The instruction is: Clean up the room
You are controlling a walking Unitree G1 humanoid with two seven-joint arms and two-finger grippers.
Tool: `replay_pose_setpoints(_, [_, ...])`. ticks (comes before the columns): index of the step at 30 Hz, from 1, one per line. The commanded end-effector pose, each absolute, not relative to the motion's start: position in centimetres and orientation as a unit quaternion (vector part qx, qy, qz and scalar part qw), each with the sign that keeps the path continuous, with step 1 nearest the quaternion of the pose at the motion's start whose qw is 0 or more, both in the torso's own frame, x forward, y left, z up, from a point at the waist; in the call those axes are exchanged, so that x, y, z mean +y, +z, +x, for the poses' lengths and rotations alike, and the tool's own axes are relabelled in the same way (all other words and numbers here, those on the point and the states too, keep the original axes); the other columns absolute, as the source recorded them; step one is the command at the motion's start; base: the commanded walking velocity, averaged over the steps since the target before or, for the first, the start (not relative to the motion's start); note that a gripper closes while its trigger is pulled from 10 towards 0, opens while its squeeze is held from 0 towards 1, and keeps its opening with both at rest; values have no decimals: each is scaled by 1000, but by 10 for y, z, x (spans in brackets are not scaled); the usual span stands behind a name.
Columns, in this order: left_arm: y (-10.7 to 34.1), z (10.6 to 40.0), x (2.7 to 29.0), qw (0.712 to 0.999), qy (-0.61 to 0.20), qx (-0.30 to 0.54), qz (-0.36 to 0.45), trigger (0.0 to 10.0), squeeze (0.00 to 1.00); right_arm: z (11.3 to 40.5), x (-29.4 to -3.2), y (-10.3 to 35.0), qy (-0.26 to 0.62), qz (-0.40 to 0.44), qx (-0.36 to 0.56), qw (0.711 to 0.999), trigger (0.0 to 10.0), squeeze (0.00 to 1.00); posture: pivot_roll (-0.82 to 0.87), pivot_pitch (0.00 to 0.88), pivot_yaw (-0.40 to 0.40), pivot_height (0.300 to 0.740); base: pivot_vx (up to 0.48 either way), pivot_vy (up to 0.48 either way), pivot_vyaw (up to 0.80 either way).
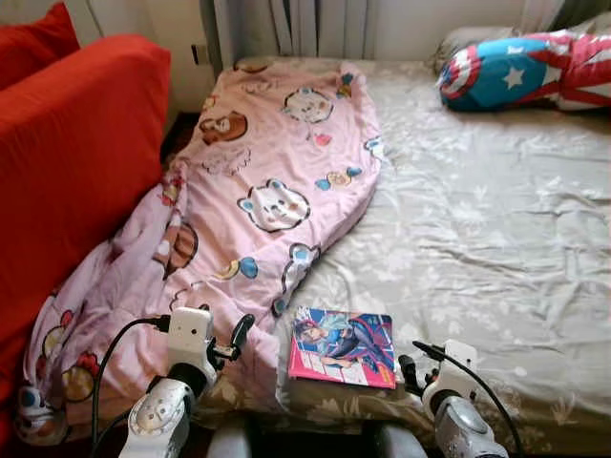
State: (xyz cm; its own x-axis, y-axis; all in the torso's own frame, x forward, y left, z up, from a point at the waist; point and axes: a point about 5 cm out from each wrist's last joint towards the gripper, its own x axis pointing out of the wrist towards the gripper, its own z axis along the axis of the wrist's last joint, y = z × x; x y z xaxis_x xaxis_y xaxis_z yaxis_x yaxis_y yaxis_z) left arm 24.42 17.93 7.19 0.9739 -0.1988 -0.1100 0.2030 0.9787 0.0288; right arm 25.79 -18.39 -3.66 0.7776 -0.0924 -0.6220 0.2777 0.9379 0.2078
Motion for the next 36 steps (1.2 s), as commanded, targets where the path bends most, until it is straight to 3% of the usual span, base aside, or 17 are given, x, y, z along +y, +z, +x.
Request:
replay_pose_setpoints(1, [72, 238, 182, 992, -103, 63, 30, 10000, 0, 253, -189, -40, -119, 156, 324, 925, 10000, 0, 145, 260, -14, 645, 0, 0, 0])
replay_pose_setpoints(9, [73, 223, 184, 991, -104, 76, 37, 10000, 0, 263, -182, -34, -114, 192, 320, 921, 10000, 0, 166, 286, -7, 645, 0, 0, 0])
replay_pose_setpoints(10, [74, 220, 185, 991, -101, 80, 41, 10000, 0, 268, -181, -31, -108, 190, 315, 924, 8196, 0, 169, 287, -7, 645, 0, 0, 0])
replay_pose_setpoints(11, [74, 219, 185, 991, -100, 81, 41, 10000, 0, 269, -180, -30, -106, 189, 315, 924, 4627, 0, 176, 291, -7, 645, 0, 0, 0])
replay_pose_setpoints(13, [75, 216, 185, 991, -100, 82, 43, 10000, 0, 271, -180, -28, -100, 194, 312, 925, 0, 0, 183, 294, -7, 645, 0, 0, 0])
replay_pose_setpoints(15, [76, 214, 185, 991, -100, 83, 44, 10000, 0, 273, -179, -27, -95, 195, 313, 925, 0, 0, 183, 294, -7, 645, 0, 0, 0])
replay_pose_setpoints(16, [76, 214, 185, 990, -100, 84, 45, 10000, 0, 274, -179, -27, -92, 195, 314, 924, 9059, 0, 183, 294, -7, 645, 0, 0, 0])
replay_pose_setpoints(17, [76, 213, 185, 990, -101, 84, 46, 10000, 0, 275, -179, -26, -90, 194, 315, 925, 10000, 0, 188, 299, -8, 645, 0, 0, 0])
replay_pose_setpoints(29, [80, 205, 185, 989, -101, 92, 53, 10000, 0, 271, -179, -30, -79, 181, 345, 918, 10000, 0, 203, 310, -8, 645, 0, 0, 0])
replay_pose_setpoints(30, [80, 203, 185, 989, -103, 93, 55, 10000, 0, 271, -178, -30, -75, 181, 346, 918, 2353, 0, 205, 314, -7, 645, 0, 0, 0])
replay_pose_setpoints(31, [80, 203, 185, 989, -104, 94, 56, 10000, 0, 271, -178, -30, -75, 181, 347, 917, 2353, 0, 205, 314, -7, 645, 0, 0, 0])
replay_pose_setpoints(32, [80, 202, 185, 988, -104, 94, 57, 10000, 0, 271, -177, -30, -72, 180, 348, 917, 431, 0, 205, 315, -6, 645, 0, 0, 0])
replay_pose_setpoints(33, [80, 202, 186, 988, -103, 95, 57, 10000, 0, 272, -176, -30, -67, 176, 352, 917, 0, 0, 205, 316, -6, 645, 0, 0, 0])
replay_pose_setpoints(36, [80, 201, 188, 988, -102, 96, 58, 10000, 0, 273, -175, -29, -62, 174, 350, 918, 0, 0, 204, 316, -5, 645, 0, 0, 0])
